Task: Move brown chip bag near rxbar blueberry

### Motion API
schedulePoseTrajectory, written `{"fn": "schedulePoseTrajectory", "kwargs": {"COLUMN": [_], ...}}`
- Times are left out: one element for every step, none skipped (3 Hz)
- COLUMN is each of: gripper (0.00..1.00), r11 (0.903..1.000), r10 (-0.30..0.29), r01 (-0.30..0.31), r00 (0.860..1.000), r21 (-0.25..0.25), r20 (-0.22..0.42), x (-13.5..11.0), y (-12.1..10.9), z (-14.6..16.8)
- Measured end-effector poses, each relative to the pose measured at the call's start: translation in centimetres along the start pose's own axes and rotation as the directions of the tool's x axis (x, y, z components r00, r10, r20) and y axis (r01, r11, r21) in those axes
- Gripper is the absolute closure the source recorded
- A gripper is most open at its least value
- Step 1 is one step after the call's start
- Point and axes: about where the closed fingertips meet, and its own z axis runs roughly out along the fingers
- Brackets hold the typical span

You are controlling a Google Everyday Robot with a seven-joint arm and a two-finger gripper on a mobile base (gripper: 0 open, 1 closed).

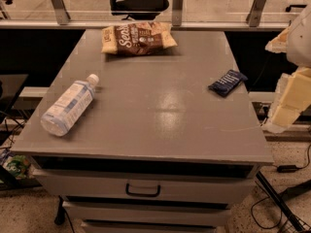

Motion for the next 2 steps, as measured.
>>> {"fn": "schedulePoseTrajectory", "kwargs": {"gripper": [0.00,0.00], "r11": [1.0000,0.9998], "r10": [0.003,0.011], "r01": [-0.003,-0.013], "r00": [1.000,0.997], "r21": [0.004,0.014], "r20": [0.016,0.074], "x": [-0.5,-2.1], "y": [-0.7,-3.2], "z": [0.4,2.0]}}
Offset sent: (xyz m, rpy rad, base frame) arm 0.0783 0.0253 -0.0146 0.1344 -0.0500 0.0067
